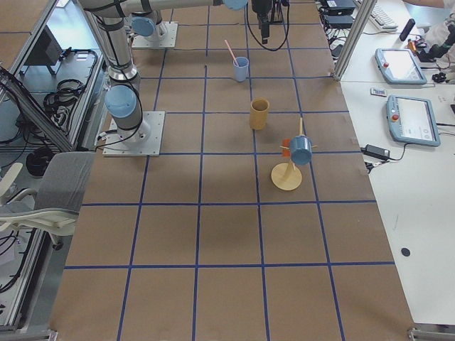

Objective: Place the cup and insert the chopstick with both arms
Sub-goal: 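Open the right gripper and lift it away from the blue cup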

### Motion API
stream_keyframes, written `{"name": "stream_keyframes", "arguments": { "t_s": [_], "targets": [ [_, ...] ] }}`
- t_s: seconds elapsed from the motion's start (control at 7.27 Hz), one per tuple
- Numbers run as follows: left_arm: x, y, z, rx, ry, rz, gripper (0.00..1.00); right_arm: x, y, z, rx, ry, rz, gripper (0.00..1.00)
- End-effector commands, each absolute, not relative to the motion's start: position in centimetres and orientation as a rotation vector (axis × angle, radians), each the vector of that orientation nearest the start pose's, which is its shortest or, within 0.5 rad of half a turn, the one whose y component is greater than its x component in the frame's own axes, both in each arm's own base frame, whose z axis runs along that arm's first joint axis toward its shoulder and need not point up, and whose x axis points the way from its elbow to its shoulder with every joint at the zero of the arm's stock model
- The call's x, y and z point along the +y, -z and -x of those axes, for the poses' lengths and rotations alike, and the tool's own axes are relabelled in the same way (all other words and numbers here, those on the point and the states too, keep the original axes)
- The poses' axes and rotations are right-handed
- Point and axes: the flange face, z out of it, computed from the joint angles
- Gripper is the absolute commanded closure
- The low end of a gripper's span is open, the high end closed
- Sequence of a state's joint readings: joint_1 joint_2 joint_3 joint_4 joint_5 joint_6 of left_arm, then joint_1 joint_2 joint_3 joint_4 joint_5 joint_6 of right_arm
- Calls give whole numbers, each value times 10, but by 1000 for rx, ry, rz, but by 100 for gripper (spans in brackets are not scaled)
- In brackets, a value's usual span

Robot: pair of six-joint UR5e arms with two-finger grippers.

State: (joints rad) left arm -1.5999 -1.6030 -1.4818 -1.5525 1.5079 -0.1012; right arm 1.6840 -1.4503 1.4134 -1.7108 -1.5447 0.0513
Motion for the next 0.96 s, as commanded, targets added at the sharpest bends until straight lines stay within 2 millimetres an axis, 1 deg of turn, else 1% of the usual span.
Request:
{"name": "stream_keyframes", "arguments": {
  "t_s": [0.0,0.14,0.28,0.55,0.69,0.83],
  "targets": [
    [-508,-518,154,3205,114,112,0,-540,-521,-193,3093,282,88,0],
    [-508,-518,154,3205,111,109,0,-540,-521,-191,3097,283,83,0],
    [-508,-518,154,3205,114,114,0,-542,-522,-182,3101,282,74,0],
    [-508,-518,154,3205,114,112,0,-542,-524,-149,3115,221,133,0],
    [-508,-518,154,3205,114,114,0,-539,-531,-137,3113,226,106,0],
    [-508,-518,154,3205,114,114,0,-538,-531,-137,3105,217,134,0]
  ]
}}
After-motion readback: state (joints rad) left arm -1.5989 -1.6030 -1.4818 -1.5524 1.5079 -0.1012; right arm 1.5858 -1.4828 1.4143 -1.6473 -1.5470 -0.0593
